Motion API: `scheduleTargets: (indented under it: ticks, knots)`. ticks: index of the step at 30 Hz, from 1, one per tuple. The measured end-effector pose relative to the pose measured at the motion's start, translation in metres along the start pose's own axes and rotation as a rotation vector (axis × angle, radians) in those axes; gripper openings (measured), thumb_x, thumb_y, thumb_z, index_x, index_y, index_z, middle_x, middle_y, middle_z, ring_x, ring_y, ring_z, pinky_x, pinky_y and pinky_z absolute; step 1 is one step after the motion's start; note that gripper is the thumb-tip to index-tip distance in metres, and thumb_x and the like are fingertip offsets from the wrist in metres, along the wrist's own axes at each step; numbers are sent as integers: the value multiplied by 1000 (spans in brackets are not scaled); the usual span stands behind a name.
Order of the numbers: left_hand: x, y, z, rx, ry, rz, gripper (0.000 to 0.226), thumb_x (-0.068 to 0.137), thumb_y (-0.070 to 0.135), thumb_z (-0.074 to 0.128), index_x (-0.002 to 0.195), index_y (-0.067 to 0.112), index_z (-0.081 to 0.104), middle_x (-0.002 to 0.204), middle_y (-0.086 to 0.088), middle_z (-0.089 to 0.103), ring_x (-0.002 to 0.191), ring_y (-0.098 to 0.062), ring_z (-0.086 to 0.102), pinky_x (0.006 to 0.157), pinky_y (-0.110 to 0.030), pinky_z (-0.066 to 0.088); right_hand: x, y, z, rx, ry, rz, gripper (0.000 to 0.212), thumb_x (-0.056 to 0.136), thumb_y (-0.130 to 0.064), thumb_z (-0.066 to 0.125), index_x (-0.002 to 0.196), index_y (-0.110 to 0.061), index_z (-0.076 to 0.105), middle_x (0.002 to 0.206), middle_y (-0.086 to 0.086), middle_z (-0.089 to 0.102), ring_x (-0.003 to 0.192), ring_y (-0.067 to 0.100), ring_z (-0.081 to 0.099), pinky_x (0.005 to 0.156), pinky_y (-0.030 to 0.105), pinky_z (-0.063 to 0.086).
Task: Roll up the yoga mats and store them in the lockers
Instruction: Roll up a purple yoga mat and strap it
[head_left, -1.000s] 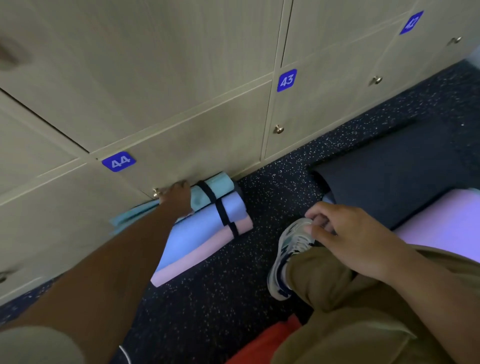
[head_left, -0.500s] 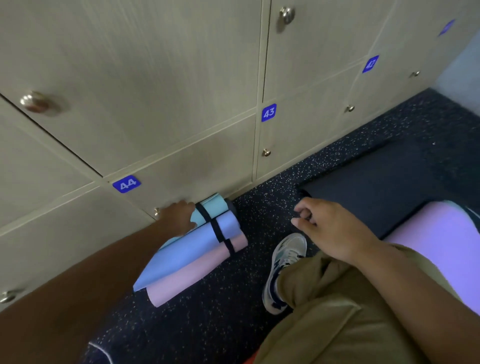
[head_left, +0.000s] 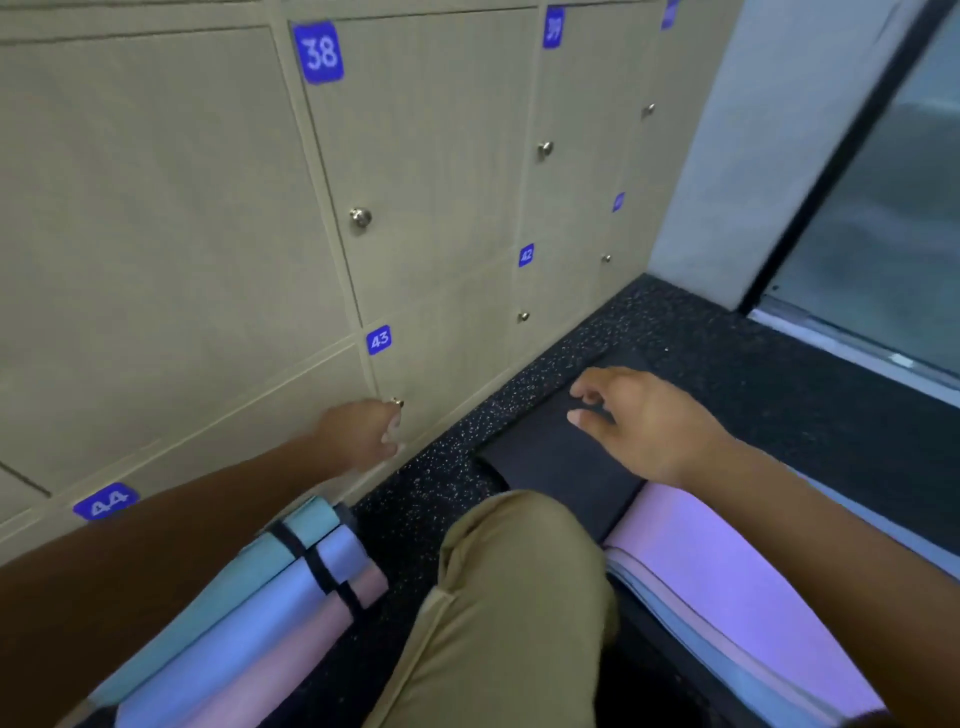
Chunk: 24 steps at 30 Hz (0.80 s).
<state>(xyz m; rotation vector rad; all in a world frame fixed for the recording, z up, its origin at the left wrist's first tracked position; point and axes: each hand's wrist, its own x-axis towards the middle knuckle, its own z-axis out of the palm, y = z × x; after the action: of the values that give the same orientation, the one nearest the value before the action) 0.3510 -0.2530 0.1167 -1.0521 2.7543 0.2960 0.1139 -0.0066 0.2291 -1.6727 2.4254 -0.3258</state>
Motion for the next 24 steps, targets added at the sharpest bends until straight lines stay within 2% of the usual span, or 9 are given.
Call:
scheduleTargets:
  ticks: [2, 5, 9, 11, 18, 24]
  knots:
    - [10, 33, -13, -3, 33, 62, 30, 96, 34, 65, 120, 17, 61, 113, -1, 64, 98, -16, 56, 82, -30, 46, -24, 24, -12, -7, 8, 46, 31, 101, -38, 58, 126, -20, 60, 121, 0, 63, 109, 22, 62, 89, 38, 51]
    - [26, 84, -25, 14, 43, 131, 27, 95, 39, 66, 113, 19, 61, 106, 2, 62, 99, -20, 60, 86, -35, 51, -64, 65, -19, -24, 10, 128, 31, 102, -41, 57, 126, -22, 59, 119, -1, 63, 105, 23, 62, 88, 39, 52]
    - [49, 155, -25, 10, -2, 215, 25, 96, 41, 65, 108, 19, 60, 97, 5, 60, 96, -21, 61, 74, -30, 44, -118, 121, -14, -15, -6, 258, 29, 102, -41, 56, 125, -24, 60, 121, -2, 64, 105, 23, 62, 88, 40, 52]
    - [61, 191, -19, 15, -29, 268, 27, 97, 43, 65, 112, 21, 60, 94, 8, 57, 92, -18, 58, 74, -30, 44, -140, 145, -5, 17, -15, 320, 29, 103, -41, 55, 127, -24, 60, 124, -4, 64, 106, 20, 62, 89, 36, 51]
    - [98, 299, 33, 25, -157, 401, 37, 93, 50, 67, 117, 24, 62, 109, 5, 67, 98, -18, 63, 86, -36, 53, -173, 200, 44, 126, -75, 446, 32, 104, -43, 52, 132, -26, 56, 127, -6, 63, 107, 17, 62, 90, 34, 51]
    - [139, 341, 101, 111, -277, 404, 41, 93, 53, 65, 122, 24, 61, 117, 3, 68, 105, -21, 64, 92, -39, 53, -166, 241, 82, 245, -180, 501, 37, 104, -45, 51, 137, -26, 52, 129, -4, 63, 109, 18, 62, 92, 32, 50]
